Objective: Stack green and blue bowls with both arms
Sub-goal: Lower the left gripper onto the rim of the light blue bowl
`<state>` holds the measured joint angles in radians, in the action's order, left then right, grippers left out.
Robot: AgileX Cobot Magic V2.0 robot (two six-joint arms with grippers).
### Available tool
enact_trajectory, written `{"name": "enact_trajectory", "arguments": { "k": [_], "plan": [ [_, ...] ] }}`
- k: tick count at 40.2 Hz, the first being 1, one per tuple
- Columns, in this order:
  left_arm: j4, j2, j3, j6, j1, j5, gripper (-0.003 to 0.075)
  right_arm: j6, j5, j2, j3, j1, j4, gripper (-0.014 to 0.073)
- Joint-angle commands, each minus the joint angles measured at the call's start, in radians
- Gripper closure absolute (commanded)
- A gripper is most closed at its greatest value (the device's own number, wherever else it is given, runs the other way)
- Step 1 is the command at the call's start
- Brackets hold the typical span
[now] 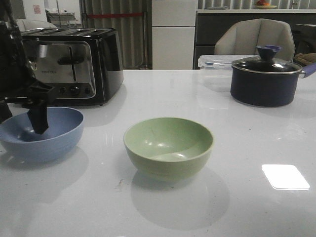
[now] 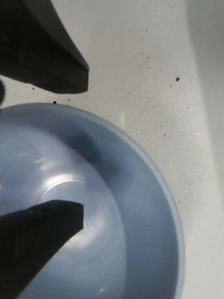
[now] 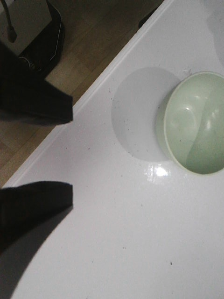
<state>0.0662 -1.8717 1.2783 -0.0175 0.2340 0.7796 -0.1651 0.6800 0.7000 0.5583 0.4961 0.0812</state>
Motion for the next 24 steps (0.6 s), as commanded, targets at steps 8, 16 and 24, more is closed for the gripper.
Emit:
{"name": "enact_trajectory", "arguments": {
  "k": [8, 16, 24],
  "plan": [
    [0.016, 0.03, 0.032, -0.008, -0.001, -0.031, 0.0201, 0.0, -0.061, -0.004, 0.026, -0.006, -0.009, 0.0183],
    [0.017, 0.03, 0.032, -0.008, -0.001, -0.008, 0.0354, 0.0, -0.061, -0.004, 0.026, -0.006, -0.009, 0.0183],
    [0.019, 0.03, 0.032, -0.008, -0.001, 0.003, 0.0491, 0.0, -0.061, -0.004, 0.026, -0.006, -0.009, 0.0183]
  ]
}}
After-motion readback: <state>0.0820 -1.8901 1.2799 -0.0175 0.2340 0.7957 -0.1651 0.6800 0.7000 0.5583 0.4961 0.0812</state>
